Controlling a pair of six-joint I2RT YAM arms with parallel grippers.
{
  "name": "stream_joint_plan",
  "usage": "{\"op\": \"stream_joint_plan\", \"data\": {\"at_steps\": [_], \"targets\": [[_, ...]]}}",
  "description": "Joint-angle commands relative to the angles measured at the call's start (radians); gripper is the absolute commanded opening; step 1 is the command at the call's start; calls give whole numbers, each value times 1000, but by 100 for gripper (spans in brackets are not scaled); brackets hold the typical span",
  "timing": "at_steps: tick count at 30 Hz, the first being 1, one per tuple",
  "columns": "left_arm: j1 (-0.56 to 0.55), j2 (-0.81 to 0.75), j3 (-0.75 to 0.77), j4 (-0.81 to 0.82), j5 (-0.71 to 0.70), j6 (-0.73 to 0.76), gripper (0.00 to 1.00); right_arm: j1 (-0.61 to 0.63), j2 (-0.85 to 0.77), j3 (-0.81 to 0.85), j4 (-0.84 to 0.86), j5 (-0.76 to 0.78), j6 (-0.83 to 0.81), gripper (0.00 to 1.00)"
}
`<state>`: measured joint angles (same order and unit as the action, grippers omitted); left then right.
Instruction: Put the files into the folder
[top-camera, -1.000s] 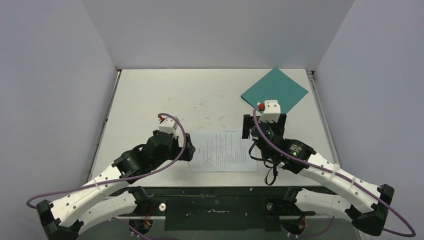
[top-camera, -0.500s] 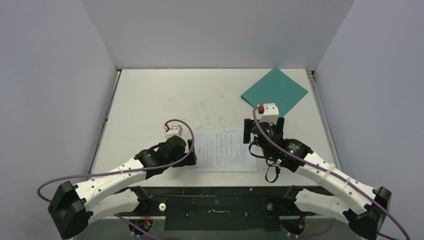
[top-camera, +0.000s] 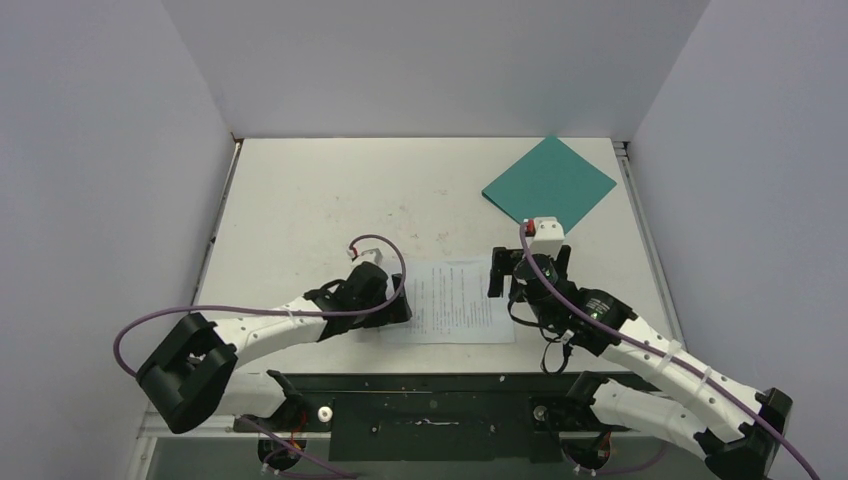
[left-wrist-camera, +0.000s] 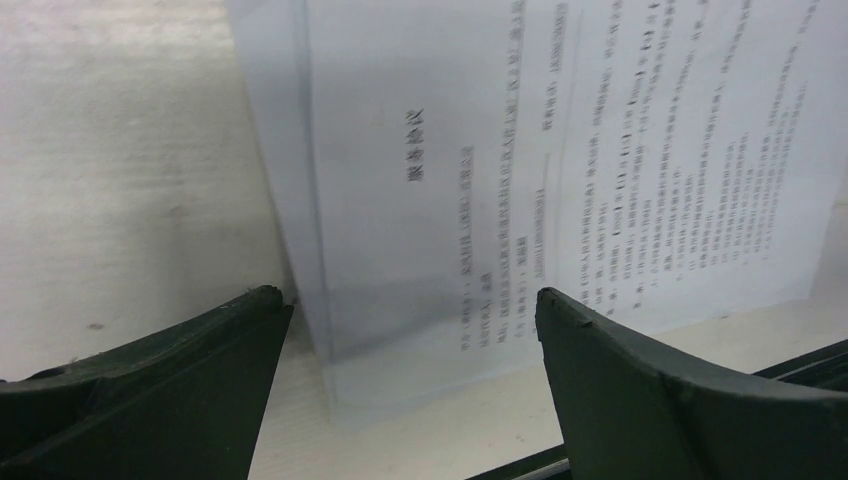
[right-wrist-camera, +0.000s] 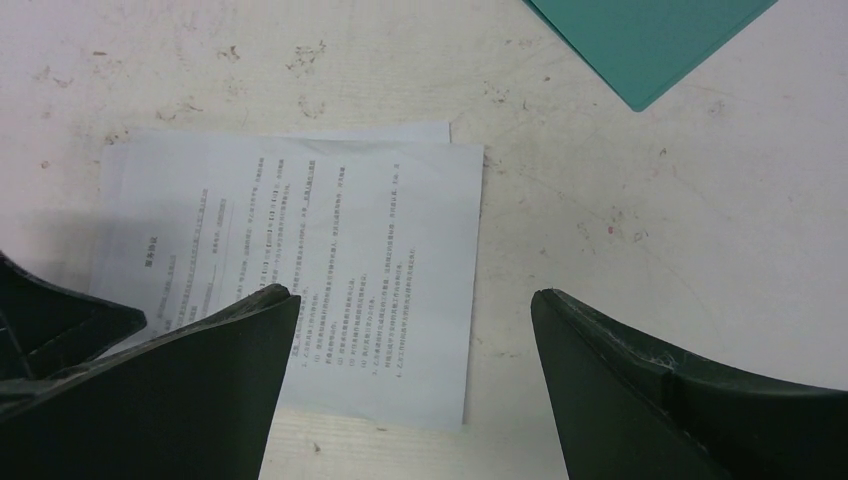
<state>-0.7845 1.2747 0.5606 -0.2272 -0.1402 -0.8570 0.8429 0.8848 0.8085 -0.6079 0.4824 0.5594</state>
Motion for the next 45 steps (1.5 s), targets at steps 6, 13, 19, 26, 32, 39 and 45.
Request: {"op": "stream_joint_plan", "data": {"at_steps": [6, 13, 19, 26, 32, 39, 45], "targets": [[-16, 209, 62, 167, 110, 2, 97, -3, -76, 12, -21, -10, 21, 90], [-59, 338, 142, 186, 140, 19, 99, -4, -110, 9, -35, -11, 29, 90], [-124, 458, 249, 213, 186, 8, 100, -4, -127, 33, -82, 16, 47, 90], [-181, 583, 405, 249, 210, 1, 95, -4, -148, 73, -159, 102, 102, 90], [-242, 689, 554, 230, 232, 19, 95, -3, -165, 113, -228, 186, 150, 90], [-287, 777, 704, 173, 240, 37, 95, -4, -167, 152, -281, 283, 188, 90], [-290, 745, 779, 60, 185, 104, 95, -4, -141, 171, -258, 353, 181, 90]]}}
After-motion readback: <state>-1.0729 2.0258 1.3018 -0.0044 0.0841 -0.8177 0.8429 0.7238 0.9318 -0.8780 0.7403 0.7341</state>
